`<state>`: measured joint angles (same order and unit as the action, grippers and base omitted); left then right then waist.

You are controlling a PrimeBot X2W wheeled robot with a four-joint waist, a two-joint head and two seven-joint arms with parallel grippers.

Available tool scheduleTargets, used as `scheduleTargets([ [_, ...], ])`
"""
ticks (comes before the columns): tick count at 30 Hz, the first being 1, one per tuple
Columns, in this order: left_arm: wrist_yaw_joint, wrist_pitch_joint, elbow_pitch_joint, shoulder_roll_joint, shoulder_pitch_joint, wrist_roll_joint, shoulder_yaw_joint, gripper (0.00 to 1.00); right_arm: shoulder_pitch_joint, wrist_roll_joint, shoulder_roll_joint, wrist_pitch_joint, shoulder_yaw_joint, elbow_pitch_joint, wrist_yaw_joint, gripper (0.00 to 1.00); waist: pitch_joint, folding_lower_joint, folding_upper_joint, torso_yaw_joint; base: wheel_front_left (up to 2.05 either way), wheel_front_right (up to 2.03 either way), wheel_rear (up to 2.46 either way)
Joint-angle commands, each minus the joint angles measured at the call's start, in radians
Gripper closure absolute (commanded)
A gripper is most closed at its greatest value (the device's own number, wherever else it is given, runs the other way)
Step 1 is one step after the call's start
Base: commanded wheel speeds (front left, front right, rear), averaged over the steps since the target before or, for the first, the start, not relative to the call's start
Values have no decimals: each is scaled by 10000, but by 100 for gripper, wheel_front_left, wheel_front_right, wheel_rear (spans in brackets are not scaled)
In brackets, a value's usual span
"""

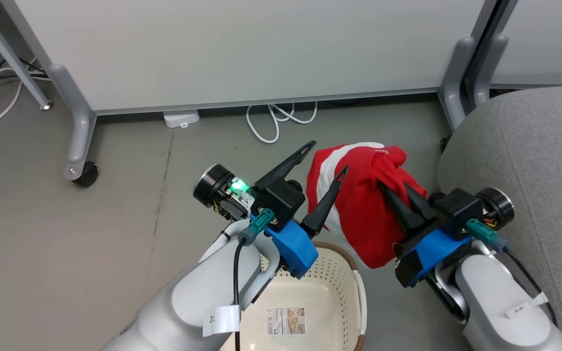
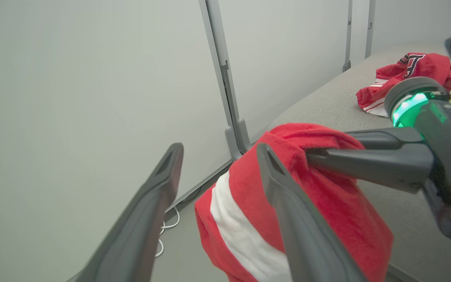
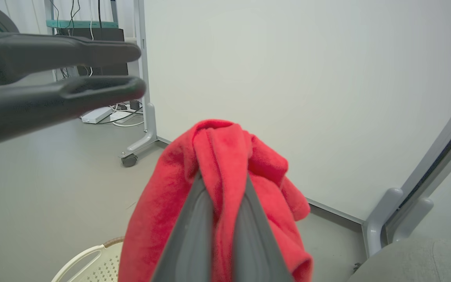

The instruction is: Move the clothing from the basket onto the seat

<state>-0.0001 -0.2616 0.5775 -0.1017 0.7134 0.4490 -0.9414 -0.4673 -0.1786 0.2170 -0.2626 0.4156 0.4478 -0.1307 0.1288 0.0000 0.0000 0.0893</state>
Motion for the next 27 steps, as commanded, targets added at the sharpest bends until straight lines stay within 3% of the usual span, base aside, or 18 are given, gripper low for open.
scheduleTargets([
  [1,20,-48,-41,-50,85,-43,66,0,-11,-45,44,-34,-147,-58,-1,100,86,0,0,-80,0,0,0],
  [10,-54,-49,-182,5,56,-194,74,0,253,73,98,-34,-905,-295,-1,100,505,0,0,-567,0,0,0],
  [27,-263,-49,-353,130,-57,-706,-42,0,916,270,39,-35,-2767,-1085,-1,100,1234,0,0,-2265,0,0,0],
])
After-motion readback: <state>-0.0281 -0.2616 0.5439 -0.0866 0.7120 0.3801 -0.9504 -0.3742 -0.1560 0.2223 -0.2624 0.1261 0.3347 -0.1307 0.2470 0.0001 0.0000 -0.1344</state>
